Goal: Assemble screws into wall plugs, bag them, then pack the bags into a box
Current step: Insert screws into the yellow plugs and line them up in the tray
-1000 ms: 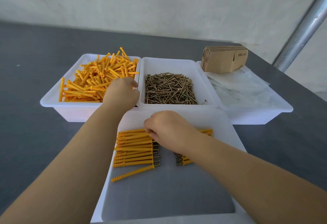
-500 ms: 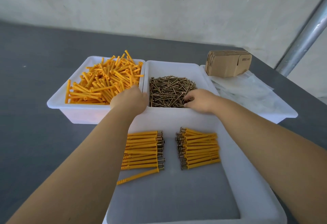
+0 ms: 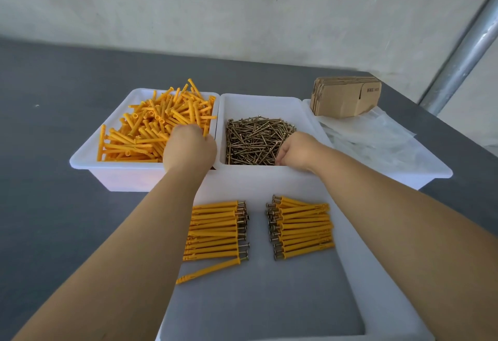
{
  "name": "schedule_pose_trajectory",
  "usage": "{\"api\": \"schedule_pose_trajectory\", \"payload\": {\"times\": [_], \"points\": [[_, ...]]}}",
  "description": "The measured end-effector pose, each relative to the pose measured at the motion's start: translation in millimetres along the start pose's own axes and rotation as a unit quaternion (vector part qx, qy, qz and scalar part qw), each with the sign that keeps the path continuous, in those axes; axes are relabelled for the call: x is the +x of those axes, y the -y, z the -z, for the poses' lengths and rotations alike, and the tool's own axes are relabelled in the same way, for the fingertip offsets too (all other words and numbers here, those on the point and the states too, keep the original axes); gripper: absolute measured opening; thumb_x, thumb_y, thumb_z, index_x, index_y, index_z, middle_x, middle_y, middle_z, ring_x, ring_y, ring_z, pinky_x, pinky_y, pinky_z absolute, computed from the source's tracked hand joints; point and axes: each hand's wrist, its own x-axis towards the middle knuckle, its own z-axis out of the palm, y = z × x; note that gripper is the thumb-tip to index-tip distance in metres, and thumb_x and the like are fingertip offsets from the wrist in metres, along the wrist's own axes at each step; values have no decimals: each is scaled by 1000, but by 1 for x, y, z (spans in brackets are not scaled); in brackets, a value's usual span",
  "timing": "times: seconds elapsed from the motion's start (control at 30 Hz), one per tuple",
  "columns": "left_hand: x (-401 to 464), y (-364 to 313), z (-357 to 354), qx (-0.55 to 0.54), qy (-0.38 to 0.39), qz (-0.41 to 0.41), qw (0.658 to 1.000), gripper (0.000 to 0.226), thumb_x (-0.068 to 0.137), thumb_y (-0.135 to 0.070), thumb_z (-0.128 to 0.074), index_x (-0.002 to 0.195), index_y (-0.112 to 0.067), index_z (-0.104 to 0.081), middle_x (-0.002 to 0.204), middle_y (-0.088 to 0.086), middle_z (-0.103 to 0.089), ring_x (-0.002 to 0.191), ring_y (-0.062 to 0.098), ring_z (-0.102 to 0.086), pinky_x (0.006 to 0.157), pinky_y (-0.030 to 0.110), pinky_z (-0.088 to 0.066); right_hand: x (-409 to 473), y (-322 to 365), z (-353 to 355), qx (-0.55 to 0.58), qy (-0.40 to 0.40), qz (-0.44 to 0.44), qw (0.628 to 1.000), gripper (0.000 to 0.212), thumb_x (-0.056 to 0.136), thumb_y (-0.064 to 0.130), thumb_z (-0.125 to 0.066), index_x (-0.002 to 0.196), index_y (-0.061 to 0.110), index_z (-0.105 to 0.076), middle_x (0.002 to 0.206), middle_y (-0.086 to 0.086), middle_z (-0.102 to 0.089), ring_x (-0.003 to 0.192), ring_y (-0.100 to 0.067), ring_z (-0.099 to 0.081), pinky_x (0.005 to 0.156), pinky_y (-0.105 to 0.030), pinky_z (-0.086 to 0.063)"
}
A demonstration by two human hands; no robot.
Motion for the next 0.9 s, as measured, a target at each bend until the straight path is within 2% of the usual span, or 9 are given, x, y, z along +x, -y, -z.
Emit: {"api": "schedule_pose_trajectory", "payload": {"times": [0.1, 0.17, 0.3, 0.4, 0.5, 0.57, 0.67, 0.83, 0.9], "points": [[-1, -1, 6, -116, -135, -32, 984, 23, 94, -12, -59, 114, -14, -70, 119, 8, -65, 87, 21, -65, 70, 28, -48, 1, 0, 2, -35, 48, -30, 998, 44, 93, 39, -64, 125, 10, -66, 128, -7, -63, 119, -27, -57, 102, -37, -47], [-4, -4, 11, -189, -162, -49, 967, 19, 91, -10, -65, 108, -18, -71, 113, 1, -67, 87, 14, -66, 71, 21, -47, 4, -3, 2, 18, 33, -41, 998, 39, 89, 29, -69, 122, 9, -67, 126, -11, -64, 115, -28, -60, 100, -38, -49], [-12, -9, 13, -325, -86, -49, 941, 22, 88, -13, -70, 107, -23, -69, 103, -6, -71, 85, 5, -69, 80, 32, -59, 6, -10, 3, 167, -42, -68, 983, 30, 82, 11, -73, 111, 5, -71, 114, -16, -70, 97, -27, -65, 93, -36, -54], [-16, -12, 15, -341, -34, -100, 934, 35, 83, -12, -77, 115, -22, -67, 107, -5, -70, 87, -1, -69, 80, 18, -55, -1, -16, 8, 191, -87, -75, 975, 16, 87, 5, -68, 101, 6, -75, 105, -10, -74, 84, -20, -61, 77, -30, -51], [-20, -17, 15, -315, -28, -127, 940, 33, 82, -10, -78, 113, -19, -70, 101, -5, -69, 82, 1, -67, 78, 15, -55, -9, -26, 10, 223, -210, -44, 951, 16, 86, 5, -69, 96, 13, -78, 100, -3, -73, 92, -18, -63, 86, -29, -51], [-24, -19, 15, -329, 3, -126, 936, 29, 83, -11, -78, 110, -17, -72, 91, -6, -67, 80, 7, -66, 82, 28, -57, -18, -28, 12, 329, -241, -25, 913, 11, 84, 8, -73, 92, 14, -78, 85, 0, -71, 77, -11, -64, 73, -26, -54], [-29, -22, 16, -340, 60, -134, 929, 22, 80, -24, -81, 100, -18, -74, 87, 4, -70, 80, 18, -69, 75, 37, -58, -33, -28, 12, 530, -217, -21, 820, 5, 81, 13, -79, 83, 15, -75, 73, -2, -69, 55, -5, -57, 47, -17, -42], [-44, -33, 14, -357, 133, -147, 913, 30, 86, -22, -76, 78, 2, -61, 68, 11, -71, 67, 20, -74, 67, 52, -60, -46, -25, 9, 702, -151, 16, 696, 12, 84, 20, -77, 77, 20, -67, 67, 4, -65, 62, -8, -57, 54, -19, -43], [-48, -36, 14, -361, 160, -151, 906, 31, 88, -17, -73, 77, 5, -54, 66, 15, -70, 62, 21, -74, 65, 55, -59, -49, -24, 1, 715, -128, 29, 687, 9, 89, 24, -71, 82, 21, -66, 74, 5, -69, 73, -10, -67, 62, -22, -50]]}}
